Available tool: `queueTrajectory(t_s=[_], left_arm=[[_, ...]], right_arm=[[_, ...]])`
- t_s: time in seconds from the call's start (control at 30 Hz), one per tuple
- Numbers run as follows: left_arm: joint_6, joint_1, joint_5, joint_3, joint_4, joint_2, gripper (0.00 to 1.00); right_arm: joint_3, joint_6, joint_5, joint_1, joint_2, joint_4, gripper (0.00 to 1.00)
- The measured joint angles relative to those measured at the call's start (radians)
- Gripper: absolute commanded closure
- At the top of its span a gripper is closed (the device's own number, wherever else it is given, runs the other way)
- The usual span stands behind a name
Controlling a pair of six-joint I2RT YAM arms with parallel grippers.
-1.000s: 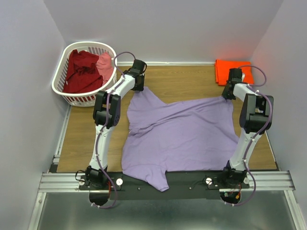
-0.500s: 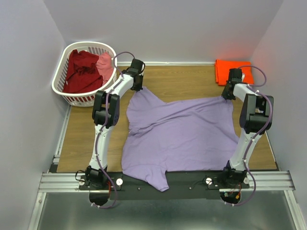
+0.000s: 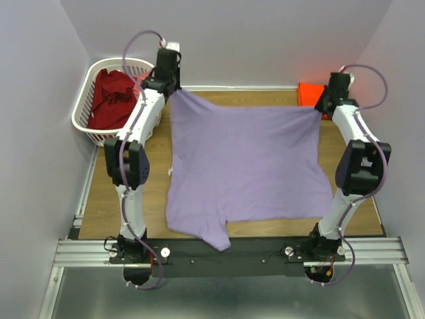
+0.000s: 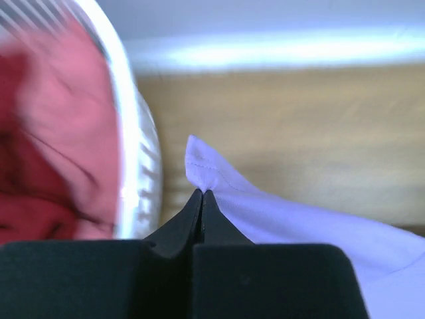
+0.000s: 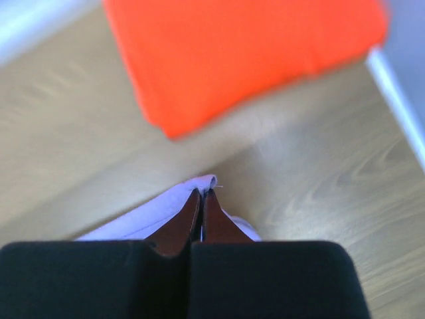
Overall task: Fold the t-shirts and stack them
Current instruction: Flatten the tshirt out
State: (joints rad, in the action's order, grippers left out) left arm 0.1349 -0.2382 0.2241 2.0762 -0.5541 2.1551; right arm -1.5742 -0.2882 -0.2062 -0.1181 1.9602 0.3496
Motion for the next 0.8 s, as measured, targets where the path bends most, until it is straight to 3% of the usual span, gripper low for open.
queueTrajectory(t_s=[0.3, 0.63, 0.8], left_arm=[[-0.038, -0.006, 0.025, 0.031, 0.190, -0.521, 1.00], [-0.039, -0.006, -0.040, -0.300, 0.283, -1.001, 1.00], [-0.042, -0.006, -0.059, -0.355, 0.283, -1.175, 1.00]], right_arm=[[-0.105, 0.003, 0.053, 0.001, -0.391, -0.040, 0.99], [0.014, 0.053, 0.063, 0.001, -0.840, -0.036, 0.99], [0.023, 0.087, 0.060, 0.001, -1.023, -0.037, 0.99]])
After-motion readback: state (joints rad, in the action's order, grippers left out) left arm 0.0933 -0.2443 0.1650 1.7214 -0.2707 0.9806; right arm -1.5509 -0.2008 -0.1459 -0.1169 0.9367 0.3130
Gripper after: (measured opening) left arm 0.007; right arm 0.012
